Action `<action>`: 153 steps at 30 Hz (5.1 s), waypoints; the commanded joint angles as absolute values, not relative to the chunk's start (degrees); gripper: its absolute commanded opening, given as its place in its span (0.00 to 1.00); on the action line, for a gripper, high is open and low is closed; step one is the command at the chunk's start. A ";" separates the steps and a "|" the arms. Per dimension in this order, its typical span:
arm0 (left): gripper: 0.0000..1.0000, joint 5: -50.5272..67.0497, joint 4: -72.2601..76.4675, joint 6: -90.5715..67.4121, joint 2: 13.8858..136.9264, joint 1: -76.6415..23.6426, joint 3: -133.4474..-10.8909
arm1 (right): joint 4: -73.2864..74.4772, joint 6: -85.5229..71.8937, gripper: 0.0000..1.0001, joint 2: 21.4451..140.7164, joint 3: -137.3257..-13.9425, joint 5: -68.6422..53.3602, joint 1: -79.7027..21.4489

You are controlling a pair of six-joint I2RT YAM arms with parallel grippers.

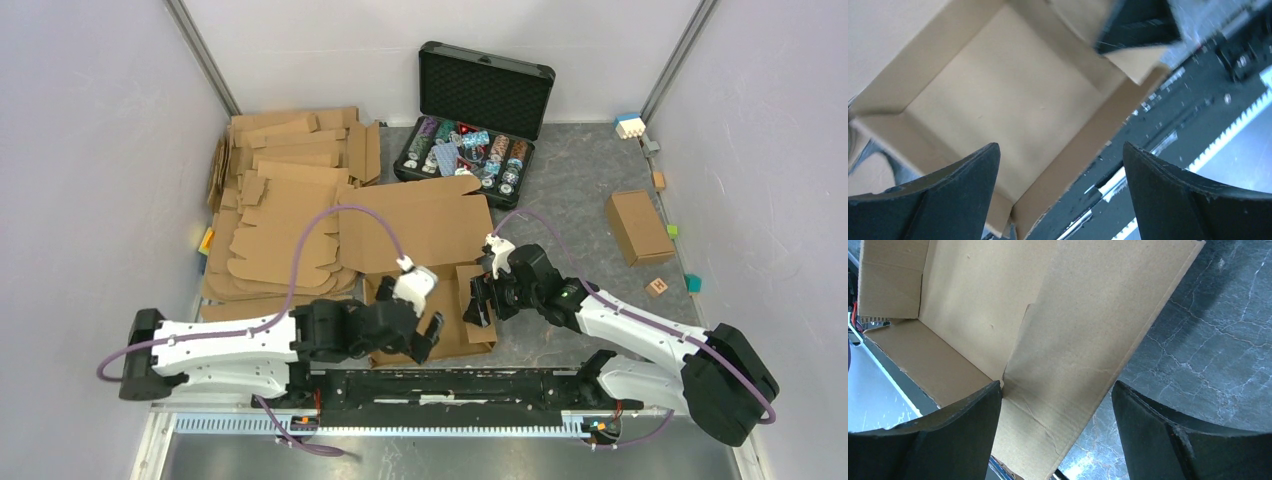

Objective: Fold the paper box

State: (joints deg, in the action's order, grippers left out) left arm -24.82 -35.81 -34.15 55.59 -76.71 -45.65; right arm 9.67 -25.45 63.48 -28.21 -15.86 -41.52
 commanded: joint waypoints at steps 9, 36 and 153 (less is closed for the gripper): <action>0.91 -15.31 -22.16 -14.95 69.56 -88.22 -46.45 | 10.02 -23.57 0.85 63.57 -28.92 -14.15 -41.18; 0.46 -2.72 -16.68 -13.72 76.53 -77.15 -41.84 | 10.77 -24.05 0.85 65.12 -30.86 -14.62 -41.19; 0.79 -10.58 -21.03 -33.76 65.94 -50.24 -52.43 | 4.82 -12.68 0.73 75.80 -31.18 2.68 -39.02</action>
